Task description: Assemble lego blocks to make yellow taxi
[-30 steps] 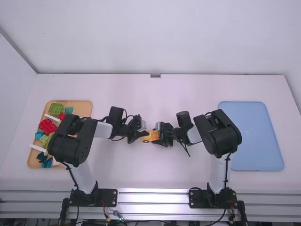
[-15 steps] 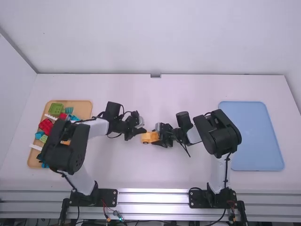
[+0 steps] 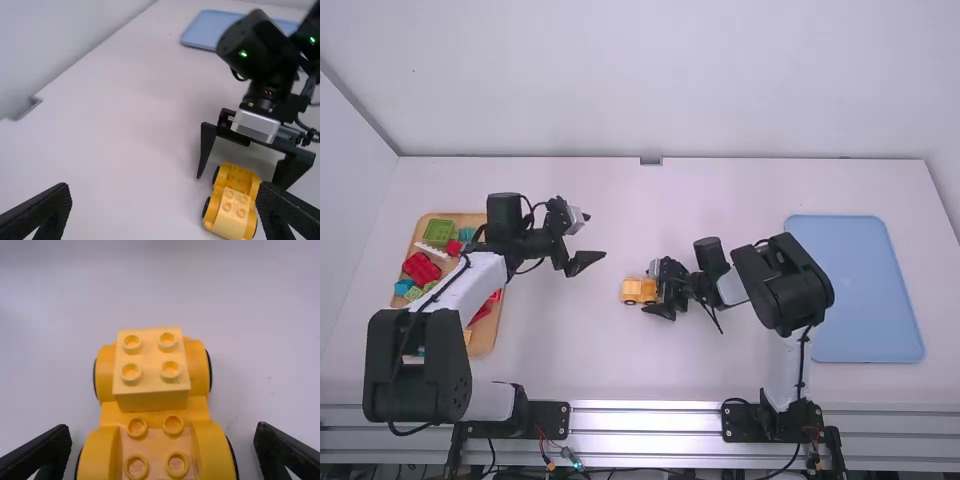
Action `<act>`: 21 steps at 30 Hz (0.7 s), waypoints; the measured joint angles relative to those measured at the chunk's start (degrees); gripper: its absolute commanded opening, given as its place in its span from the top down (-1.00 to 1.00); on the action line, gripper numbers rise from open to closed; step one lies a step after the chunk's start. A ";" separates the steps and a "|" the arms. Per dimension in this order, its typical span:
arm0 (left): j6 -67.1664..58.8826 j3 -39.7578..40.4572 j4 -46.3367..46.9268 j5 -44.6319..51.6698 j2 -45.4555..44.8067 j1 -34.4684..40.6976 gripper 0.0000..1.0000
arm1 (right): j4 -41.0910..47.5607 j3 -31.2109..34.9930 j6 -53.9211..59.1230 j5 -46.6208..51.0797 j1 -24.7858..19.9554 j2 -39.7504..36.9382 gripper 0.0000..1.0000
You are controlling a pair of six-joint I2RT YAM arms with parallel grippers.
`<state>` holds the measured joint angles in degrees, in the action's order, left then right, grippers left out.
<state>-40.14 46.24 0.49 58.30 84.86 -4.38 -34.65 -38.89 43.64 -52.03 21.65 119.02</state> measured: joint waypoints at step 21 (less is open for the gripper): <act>66.75 0.00 18.45 -50.71 -0.57 -24.20 -0.99 | 25.83 0.13 2.93 20.55 0.00 -33.46 -0.98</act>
<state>26.61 46.24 18.94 7.60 84.29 -28.58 -8.82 -38.76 46.57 -31.48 21.65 85.56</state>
